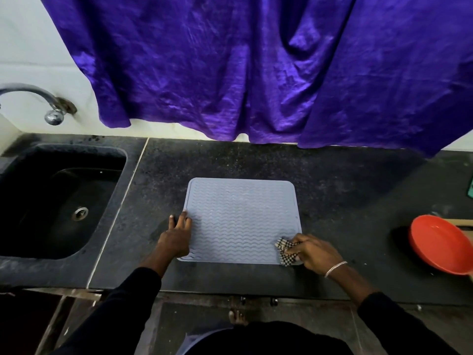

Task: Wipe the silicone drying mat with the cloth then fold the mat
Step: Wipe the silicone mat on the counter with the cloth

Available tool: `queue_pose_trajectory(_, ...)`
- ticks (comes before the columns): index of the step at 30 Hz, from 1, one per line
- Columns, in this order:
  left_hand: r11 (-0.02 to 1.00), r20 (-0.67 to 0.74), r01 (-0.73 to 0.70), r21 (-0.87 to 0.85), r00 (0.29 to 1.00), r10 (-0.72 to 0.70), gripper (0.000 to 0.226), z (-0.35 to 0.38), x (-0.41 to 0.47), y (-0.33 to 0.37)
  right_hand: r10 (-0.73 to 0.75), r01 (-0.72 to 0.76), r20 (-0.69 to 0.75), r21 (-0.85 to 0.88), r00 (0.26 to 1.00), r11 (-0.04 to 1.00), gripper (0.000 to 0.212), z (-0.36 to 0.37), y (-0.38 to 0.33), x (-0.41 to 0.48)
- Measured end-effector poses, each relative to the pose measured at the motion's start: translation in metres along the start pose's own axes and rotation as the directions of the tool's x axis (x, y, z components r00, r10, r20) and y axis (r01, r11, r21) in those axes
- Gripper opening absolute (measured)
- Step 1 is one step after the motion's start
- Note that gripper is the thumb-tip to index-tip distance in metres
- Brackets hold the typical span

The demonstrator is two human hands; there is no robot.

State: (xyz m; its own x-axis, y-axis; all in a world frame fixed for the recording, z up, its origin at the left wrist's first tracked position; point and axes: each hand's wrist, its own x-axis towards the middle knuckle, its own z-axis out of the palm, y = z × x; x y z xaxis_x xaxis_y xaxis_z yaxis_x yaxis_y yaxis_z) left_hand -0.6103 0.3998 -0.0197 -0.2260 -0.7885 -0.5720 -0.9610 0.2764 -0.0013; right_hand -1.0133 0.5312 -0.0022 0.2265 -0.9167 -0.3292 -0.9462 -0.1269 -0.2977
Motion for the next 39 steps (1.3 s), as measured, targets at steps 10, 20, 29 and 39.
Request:
queue_pose_trajectory(10,0.999,0.026,-0.017,0.031,1.0,0.016,0.084,-0.002,0.002,0.0,-0.02,0.023,-0.037,0.079,0.999,0.997,0.046,0.007,-0.03,0.018)
queue_pose_trajectory(20,1.0,0.013,-0.016,0.011,1.0,0.016,0.083,0.0,0.0,0.0,0.05,-0.05,0.001,-0.097,0.999,0.994,0.048,0.004,0.023,-0.019)
queue_pose_trajectory(29,1.0,0.03,-0.007,0.021,1.0,0.006,0.085,0.0,0.003,0.0,0.068,-0.069,-0.053,-0.028,0.996,0.997,0.042,-0.004,0.009,-0.014)
queue_pose_trajectory(39,0.996,0.039,-0.035,0.086,0.999,0.032,0.086,0.0,0.004,-0.001,0.171,-0.169,0.02,-0.076,0.985,0.983,0.043,-0.006,0.017,-0.024)
